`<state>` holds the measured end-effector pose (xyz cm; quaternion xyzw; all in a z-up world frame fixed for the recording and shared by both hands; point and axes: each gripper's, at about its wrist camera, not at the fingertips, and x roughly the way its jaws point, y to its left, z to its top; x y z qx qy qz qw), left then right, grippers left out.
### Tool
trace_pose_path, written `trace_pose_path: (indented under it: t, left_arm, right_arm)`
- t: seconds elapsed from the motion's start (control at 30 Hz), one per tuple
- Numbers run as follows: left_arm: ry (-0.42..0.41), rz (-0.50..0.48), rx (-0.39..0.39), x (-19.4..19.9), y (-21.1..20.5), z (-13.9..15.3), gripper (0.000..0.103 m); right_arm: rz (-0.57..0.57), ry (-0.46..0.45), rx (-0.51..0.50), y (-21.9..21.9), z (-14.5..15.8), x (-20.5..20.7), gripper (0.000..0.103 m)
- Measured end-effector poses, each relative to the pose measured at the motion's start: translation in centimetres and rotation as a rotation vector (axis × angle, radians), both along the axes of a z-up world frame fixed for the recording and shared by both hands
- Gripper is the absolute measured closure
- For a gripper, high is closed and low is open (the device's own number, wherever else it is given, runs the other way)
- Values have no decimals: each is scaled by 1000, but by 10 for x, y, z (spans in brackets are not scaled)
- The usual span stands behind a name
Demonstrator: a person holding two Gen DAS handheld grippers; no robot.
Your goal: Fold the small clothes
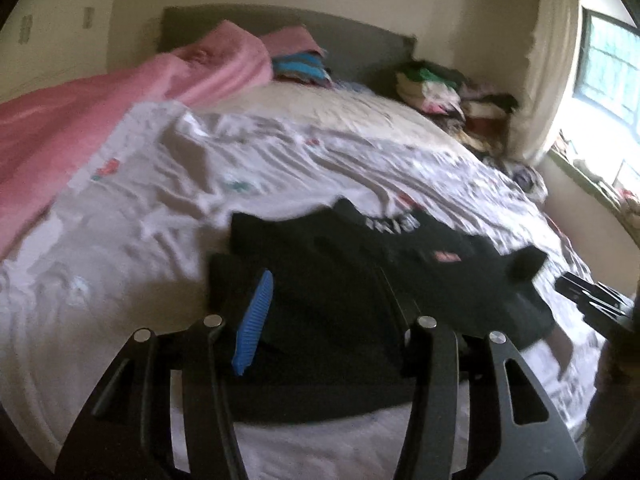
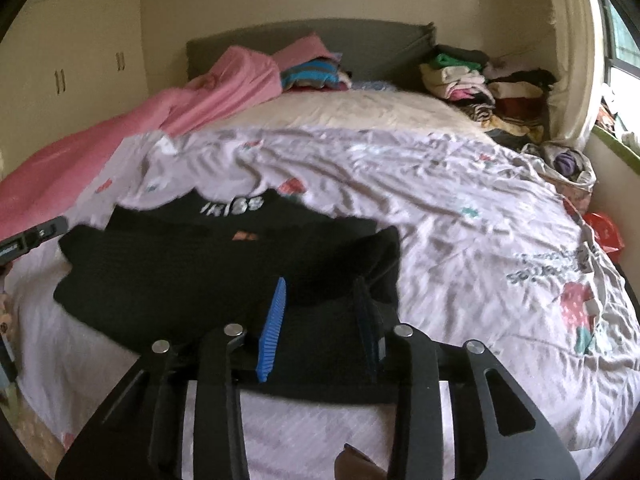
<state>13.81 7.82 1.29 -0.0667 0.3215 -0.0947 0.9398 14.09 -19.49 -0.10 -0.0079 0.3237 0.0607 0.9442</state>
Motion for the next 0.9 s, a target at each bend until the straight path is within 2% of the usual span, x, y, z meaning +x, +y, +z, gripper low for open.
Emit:
trace_pose_path:
  t: [0.07,0.13,0.2,0.23,0.33,0.47,0.6,0.9]
  left_arm:
    - [41,-44,12,1,-12,-9,66]
    - [101,-78,18,3,-22,-23,84]
    - [154,-94,21,5,-29,-37,89]
    - [167,-96,30,5,-32,-43,89]
    - [185,-93,93,5,-41,-56,89]
    - [165,-75,92,3,-40,-60,89]
    - [114,-63,108,0,-40,-55,87]
    - [107,-26,105,12,-32,-56,87]
  right_arm:
    - [23,21,-10,7,-5,-2,79]
    - [40,36,-21,13,-10,-3,81]
    - [52,61,-27,18,-16,-3,85]
    - [56,69,-30,19,-18,-3,88]
    - [71,98,-43,24,-28,2,88]
    - [40,163,-63,27,-49,21,89]
    - [37,157,-78,32,-55,31,88]
    - [37,133,-92,38,-58,61,89]
